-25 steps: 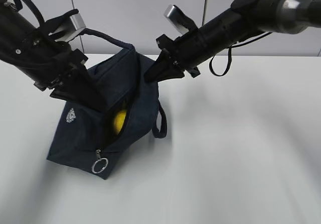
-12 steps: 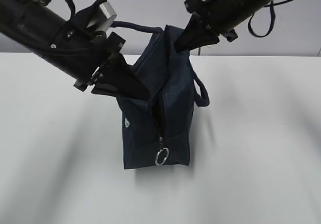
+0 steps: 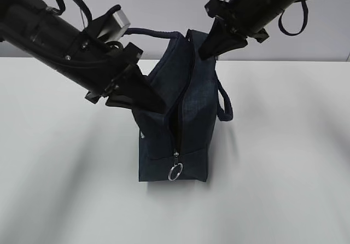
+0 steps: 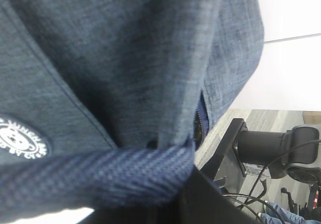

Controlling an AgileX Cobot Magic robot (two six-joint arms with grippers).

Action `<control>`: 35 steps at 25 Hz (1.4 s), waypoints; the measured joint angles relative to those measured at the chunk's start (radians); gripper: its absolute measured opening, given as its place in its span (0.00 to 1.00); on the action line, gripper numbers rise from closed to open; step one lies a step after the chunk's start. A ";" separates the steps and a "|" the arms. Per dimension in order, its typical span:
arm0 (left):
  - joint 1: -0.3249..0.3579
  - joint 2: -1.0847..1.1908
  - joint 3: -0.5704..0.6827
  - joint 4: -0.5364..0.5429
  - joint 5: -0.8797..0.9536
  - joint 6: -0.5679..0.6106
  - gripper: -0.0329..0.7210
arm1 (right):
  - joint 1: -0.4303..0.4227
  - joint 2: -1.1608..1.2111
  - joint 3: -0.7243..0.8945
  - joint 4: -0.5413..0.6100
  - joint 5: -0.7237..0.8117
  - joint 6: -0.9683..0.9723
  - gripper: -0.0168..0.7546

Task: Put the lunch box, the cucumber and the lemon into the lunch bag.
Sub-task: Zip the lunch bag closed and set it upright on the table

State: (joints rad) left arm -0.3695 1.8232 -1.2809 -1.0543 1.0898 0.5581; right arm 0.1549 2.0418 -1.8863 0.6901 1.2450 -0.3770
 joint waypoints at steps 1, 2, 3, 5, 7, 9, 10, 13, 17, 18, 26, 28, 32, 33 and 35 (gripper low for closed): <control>-0.005 0.005 0.000 0.000 -0.005 0.000 0.03 | 0.000 0.000 0.000 -0.005 0.000 0.000 0.03; -0.008 0.007 0.000 0.000 -0.007 0.001 0.03 | 0.000 0.002 0.000 -0.010 0.000 0.002 0.03; -0.012 0.008 0.000 0.000 -0.014 0.001 0.03 | 0.000 0.002 0.000 -0.012 0.000 0.002 0.03; -0.022 0.008 0.000 0.000 -0.036 0.002 0.03 | 0.000 0.002 0.000 -0.015 0.002 0.002 0.03; -0.025 0.008 0.000 0.000 -0.058 0.002 0.03 | 0.000 0.002 0.000 -0.017 0.002 0.002 0.03; -0.027 0.014 0.000 -0.002 -0.069 0.002 0.03 | 0.000 0.002 0.000 -0.019 0.002 -0.002 0.03; -0.027 0.018 0.000 -0.002 -0.073 0.002 0.03 | 0.000 0.002 0.000 -0.019 0.002 -0.004 0.03; -0.027 0.032 0.000 -0.004 -0.079 0.002 0.03 | 0.002 0.019 0.000 -0.019 0.002 -0.009 0.03; -0.027 0.065 0.000 -0.004 -0.077 0.002 0.04 | 0.016 0.050 0.000 -0.014 -0.003 -0.014 0.03; -0.027 0.068 0.000 -0.004 -0.075 0.002 0.04 | 0.022 0.055 0.000 -0.014 -0.007 -0.016 0.03; -0.027 0.071 0.000 0.013 -0.058 0.002 0.29 | 0.030 0.057 0.000 0.002 -0.014 -0.020 0.41; -0.027 0.071 0.000 0.013 -0.049 0.002 0.40 | 0.030 0.057 -0.002 0.014 -0.014 -0.020 0.50; -0.027 0.068 0.000 0.015 -0.036 0.002 0.52 | 0.030 0.057 -0.004 0.024 -0.014 -0.020 0.55; -0.027 0.063 0.000 0.020 -0.036 0.002 0.53 | 0.030 0.052 -0.004 0.026 -0.014 -0.020 0.55; -0.027 0.039 0.000 0.027 -0.045 0.002 0.53 | 0.030 0.034 -0.004 0.026 -0.015 -0.029 0.55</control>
State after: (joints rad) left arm -0.3964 1.8622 -1.2813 -1.0274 1.0451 0.5604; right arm 0.1849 2.0762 -1.8902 0.7159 1.2295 -0.4058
